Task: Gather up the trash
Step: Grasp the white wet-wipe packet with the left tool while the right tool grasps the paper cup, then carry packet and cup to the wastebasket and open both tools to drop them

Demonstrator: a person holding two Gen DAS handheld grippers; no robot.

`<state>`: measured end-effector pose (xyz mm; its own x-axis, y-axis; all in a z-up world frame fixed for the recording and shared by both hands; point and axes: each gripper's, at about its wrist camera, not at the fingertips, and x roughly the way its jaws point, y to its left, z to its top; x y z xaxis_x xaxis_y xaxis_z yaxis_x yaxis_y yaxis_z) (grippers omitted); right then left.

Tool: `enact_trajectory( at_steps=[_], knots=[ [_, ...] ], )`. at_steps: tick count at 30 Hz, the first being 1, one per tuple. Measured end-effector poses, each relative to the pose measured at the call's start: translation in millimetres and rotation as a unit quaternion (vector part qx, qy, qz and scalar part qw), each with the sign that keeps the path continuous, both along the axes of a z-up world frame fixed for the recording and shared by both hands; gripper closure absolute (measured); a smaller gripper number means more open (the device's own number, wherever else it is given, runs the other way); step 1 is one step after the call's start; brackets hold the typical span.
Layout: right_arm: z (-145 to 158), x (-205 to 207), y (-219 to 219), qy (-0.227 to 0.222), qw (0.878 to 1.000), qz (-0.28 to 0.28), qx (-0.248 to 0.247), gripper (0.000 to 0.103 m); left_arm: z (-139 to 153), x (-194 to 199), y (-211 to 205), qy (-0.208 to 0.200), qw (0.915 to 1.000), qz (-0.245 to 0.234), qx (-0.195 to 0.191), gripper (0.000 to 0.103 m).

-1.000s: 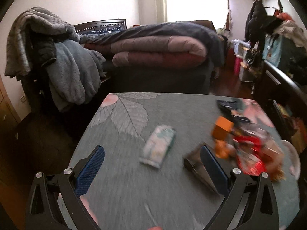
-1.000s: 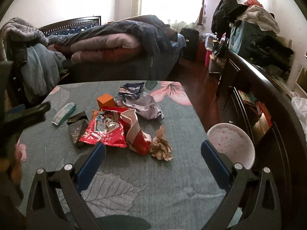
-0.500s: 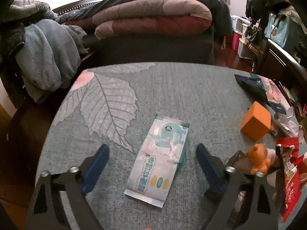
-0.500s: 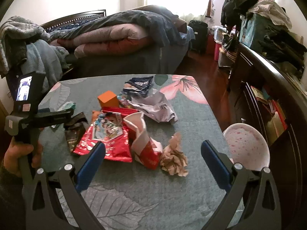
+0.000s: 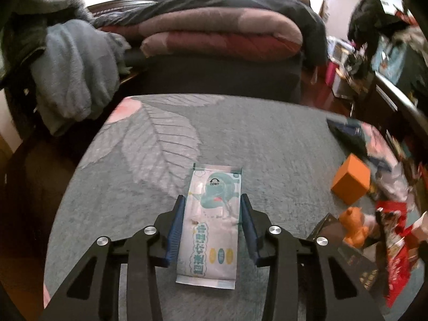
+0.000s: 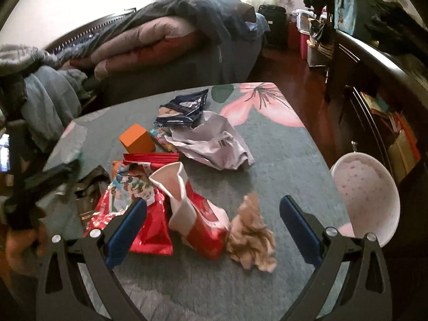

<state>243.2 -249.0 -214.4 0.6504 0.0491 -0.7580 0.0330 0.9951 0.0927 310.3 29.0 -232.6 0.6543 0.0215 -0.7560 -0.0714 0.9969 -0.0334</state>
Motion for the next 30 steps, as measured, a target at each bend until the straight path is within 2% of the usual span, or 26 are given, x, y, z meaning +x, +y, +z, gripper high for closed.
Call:
enact_trajectory(
  at_steps=[2, 4, 5, 7, 8, 9, 11, 15, 17, 18, 19, 22, 27, 30],
  knots=[
    [-2.1, 3.7, 7.3, 0.002, 1.0, 0.004, -0.014, 0.028, 9.4, -7.9, 5.7, -0.01, 0.9999, 0.01, -0.004, 0.062],
    [-4.0, 7.7, 17.2, 0.004, 0.999, 0.015, -0.031, 0.031, 16.7, -16.4, 7.9, -0.019, 0.9997, 0.009, -0.011, 0.062],
    [-5.0, 9.5, 22.4, 0.002, 0.999, 0.018, -0.04, 0.037, 18.7, -19.6, 8.2, -0.021, 0.9997, 0.009, -0.012, 0.062],
    [-7.5, 11.6, 30.8, 0.001, 0.998, 0.024, -0.059, 0.052, 22.0, -26.2, 7.7, -0.025, 0.9996, 0.004, -0.014, 0.062],
    [-7.9, 11.3, 33.0, -0.002, 0.998, 0.029, -0.059, 0.071, 23.9, -28.9, 7.3, -0.027, 0.9995, 0.002, -0.016, 0.062],
    [-7.9, 10.7, 35.3, -0.004, 0.998, 0.036, -0.055, 0.078, 25.5, -31.2, 7.3, -0.028, 0.9994, 0.0, -0.018, 0.061],
    [-6.0, 8.8, 37.8, -0.003, 0.998, 0.041, -0.051, 0.078, 29.4, -36.3, 7.8, -0.033, 0.9992, -0.004, -0.024, 0.061],
    [14.8, -8.2, 33.9, -0.045, 0.997, 0.056, -0.009, 0.078, 39.0, -47.4, 8.0, -0.045, 0.9985, -0.006, -0.03, 0.061],
    [26.9, -17.2, 18.2, -0.059, 0.995, 0.06, 0.045, 0.078, 46.8, -53.9, 7.7, -0.051, 0.9982, -0.006, -0.031, 0.061],
    [32.9, -21.9, 5.4, -0.065, 0.992, 0.064, 0.088, 0.078, 52.4, -58.4, 7.5, -0.057, 0.9978, -0.007, -0.034, 0.061],
    [37.4, -26.9, -9.1, -0.068, 0.986, 0.069, 0.135, 0.078, 55.9, -62.2, 6.8, -0.062, 0.9974, -0.009, -0.037, 0.061],
    [47.4, -41.1, -42.2, -0.075, 0.972, 0.072, 0.209, 0.078, 70.0, -76.1, 0.8, -0.079, 0.9957, -0.018, -0.046, 0.061],
    [59.6, -66.3, -71.9, -0.086, 0.969, 0.066, 0.223, 0.078, 87.0, -94.8, -25.9, -0.101, 0.9908, -0.058, -0.069, 0.06],
    [62.5, -82.4, -82.8, -0.09, 0.972, 0.05, 0.211, 0.078, 93.3, -101.3, -53.5, -0.104, 0.9855, -0.101, -0.087, 0.06]
  ],
)
